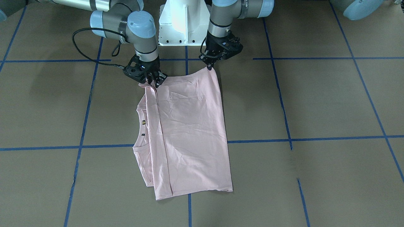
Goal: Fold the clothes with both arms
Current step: 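Grasp the near edge of the shirt with both grippers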
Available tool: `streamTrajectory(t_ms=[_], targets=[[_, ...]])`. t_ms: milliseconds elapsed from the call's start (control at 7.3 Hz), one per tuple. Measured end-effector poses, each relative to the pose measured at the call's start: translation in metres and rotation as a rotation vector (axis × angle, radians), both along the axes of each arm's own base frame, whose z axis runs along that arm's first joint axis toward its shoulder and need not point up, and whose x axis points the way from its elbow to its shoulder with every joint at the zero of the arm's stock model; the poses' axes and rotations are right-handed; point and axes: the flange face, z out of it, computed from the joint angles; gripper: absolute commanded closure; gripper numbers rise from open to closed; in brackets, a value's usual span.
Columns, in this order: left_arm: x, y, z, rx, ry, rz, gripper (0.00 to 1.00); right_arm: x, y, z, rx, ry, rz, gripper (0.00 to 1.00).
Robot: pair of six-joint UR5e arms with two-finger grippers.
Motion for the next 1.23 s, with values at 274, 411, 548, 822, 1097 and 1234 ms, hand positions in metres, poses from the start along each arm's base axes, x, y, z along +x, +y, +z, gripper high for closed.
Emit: streamTrajectory(t_ms=[274, 411, 548, 822, 1097, 1234], targets=[[0.0012, -0.0004, 0.0017, -0.001, -0.004, 0.000, 1.00, -0.0006, 0.0002, 0.0010, -0.002, 0.002, 0.000, 0.00], [0.0018, -0.0006, 0.0024, -0.001, -0.006, 0.000, 1.00, -0.0012, 0.0002, 0.0019, -0.002, 0.004, 0.000, 0.00], [0.0019, -0.0006, 0.0026, -0.001, -0.006, -0.001, 1.00, -0.0021, 0.0009, 0.0032, -0.002, 0.008, -0.001, 0.00], [0.0021, -0.0007, 0.0028, -0.002, -0.007, 0.000, 1.00, -0.0046, 0.0028, 0.0068, -0.006, 0.018, -0.004, 0.00], [0.0020, -0.0006, 0.0027, -0.002, -0.006, 0.000, 1.00, -0.0054, 0.0037, 0.0088, -0.008, 0.022, -0.007, 0.01], [0.0020, -0.0007, 0.0027, -0.002, -0.006, 0.000, 1.00, -0.0057, 0.0040, 0.0090, -0.008, 0.023, -0.008, 0.13]])
